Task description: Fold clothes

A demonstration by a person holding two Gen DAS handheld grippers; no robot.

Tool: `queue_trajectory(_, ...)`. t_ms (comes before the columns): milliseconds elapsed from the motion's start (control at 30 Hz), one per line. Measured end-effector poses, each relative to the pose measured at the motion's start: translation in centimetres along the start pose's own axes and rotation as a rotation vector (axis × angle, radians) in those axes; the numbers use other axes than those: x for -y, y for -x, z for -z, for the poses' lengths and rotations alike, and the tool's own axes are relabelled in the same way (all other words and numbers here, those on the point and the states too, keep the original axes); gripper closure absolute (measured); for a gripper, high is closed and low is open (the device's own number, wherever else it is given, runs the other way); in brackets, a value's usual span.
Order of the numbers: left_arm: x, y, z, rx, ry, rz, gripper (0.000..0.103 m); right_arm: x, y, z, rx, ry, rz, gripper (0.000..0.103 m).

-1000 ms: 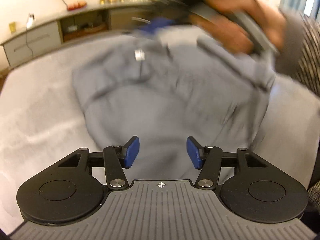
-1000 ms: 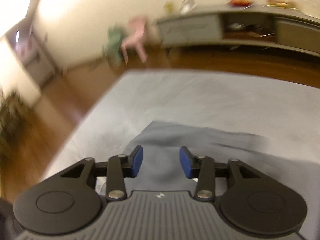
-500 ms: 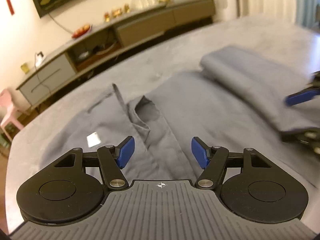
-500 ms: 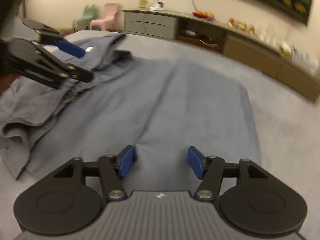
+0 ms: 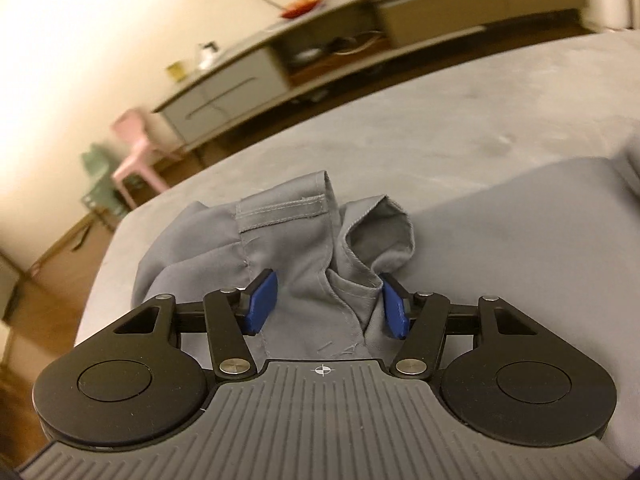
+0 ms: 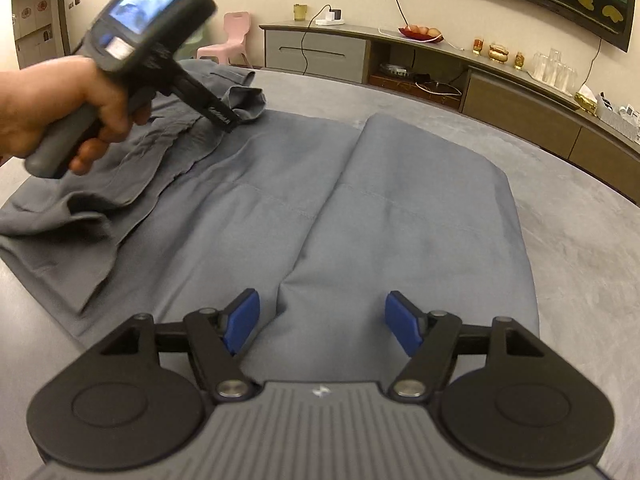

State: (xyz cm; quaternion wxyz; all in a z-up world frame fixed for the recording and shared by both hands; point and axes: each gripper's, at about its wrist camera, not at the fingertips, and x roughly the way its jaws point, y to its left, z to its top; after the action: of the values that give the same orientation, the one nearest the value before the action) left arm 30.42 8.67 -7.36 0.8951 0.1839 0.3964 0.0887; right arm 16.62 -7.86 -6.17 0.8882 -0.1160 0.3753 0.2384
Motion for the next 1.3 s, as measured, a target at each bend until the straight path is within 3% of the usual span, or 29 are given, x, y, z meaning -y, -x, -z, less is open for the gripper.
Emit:
queue_trajectory(167, -2.1, 5.3, 1.4, 0.010, 0.052, 0.237, 0.054, 0.1, 0.8, 0.8, 0.010, 0.003, -0.005, 0.028)
queue_trajectory(233, -3.2, 9.0, 3.6, 0.033, 0.050, 0.372, 0.052, 0.1, 1.0, 0.9, 0.008, 0.003, -0.015, 0.026)
queue_trajectory(333, -2.7, 12.6, 8.3, -0.004, -0.022, 0.484, 0.050, 0.1, 1.1, 0.8, -0.003, 0.004, -0.022, 0.023)
queue_trajectory(367, -2.3, 13.3, 9.9, -0.017, -0.054, 0.495, 0.050, 0.1, 1.1, 0.8, -0.004, 0.004, -0.020, 0.023)
queue_trajectory(433, -1.9, 13.8, 12.6, 0.020, -0.105, 0.447, 0.049, 0.0, 1.1, 0.7, -0.010, 0.002, -0.020, 0.022)
queue_trajectory(533, -2.9, 14.6, 14.0, 0.097, -0.057, 0.415, 0.049, 0.0, 1.5, 0.5, -0.025, -0.015, -0.014, 0.024)
queue_trajectory(567, -3.4, 14.7, 14.1, 0.115, -0.036, 0.425, 0.054, 0.2, 1.9, 0.4, -0.023, -0.036, -0.003, 0.029)
queue_trajectory(633, -3.8, 15.0, 14.3, 0.150, -0.024, 0.465, 0.093, 0.2, 3.1, 0.2, 0.008, -0.083, 0.022, 0.037)
queue_trajectory(667, -3.8, 15.4, 14.5, 0.180, -0.039, 0.461, 0.103, 0.0, 4.0, 0.0, 0.037, -0.102, 0.029, 0.038)
queue_trajectory(767, -2.7, 17.5, 15.8, 0.298, -0.194, 0.425, 0.103, -0.9, 6.2, -0.9, 0.087, -0.148, -0.098, 0.046)
queue_trajectory(833, -2.0, 18.2, 17.1, 0.315, -0.259, 0.432, 0.103, -1.9, 6.5, -1.7, 0.086, -0.173, -0.209, 0.046)
queue_trajectory(900, -1.8, 18.0, 17.9, 0.321, -0.275, 0.452, 0.103, -3.2, 5.8, -2.7, 0.082, -0.177, -0.263, 0.046)
queue_trajectory(1033, -1.6, 17.9, 18.8, 0.344, -0.323, 0.481, 0.103, -5.8, 3.1, -6.2, 0.082, -0.151, -0.235, 0.046)
queue_trajectory(1100, -1.3, 17.4, 19.0, 0.358, -0.351, 0.497, 0.103, -7.0, 1.0, -8.7, 0.074, -0.145, -0.217, 0.039)
queue_trajectory(1167, -1.1, 16.7, 19.0, 0.372, -0.375, 0.515, 0.103, -7.6, -2.1, -11.6, 0.053, -0.181, -0.213, 0.039)
queue_trajectory(1267, -1.3, 16.4, 19.2, 0.400, -0.398, 0.532, 0.103, -8.2, -6.7, -14.9, -0.017, -0.215, -0.216, 0.039)
queue_trajectory(1300, -1.6, 16.3, 19.2, 0.404, -0.394, 0.541, 0.103, -8.2, -8.3, -15.8, -0.050, -0.235, -0.225, 0.045)
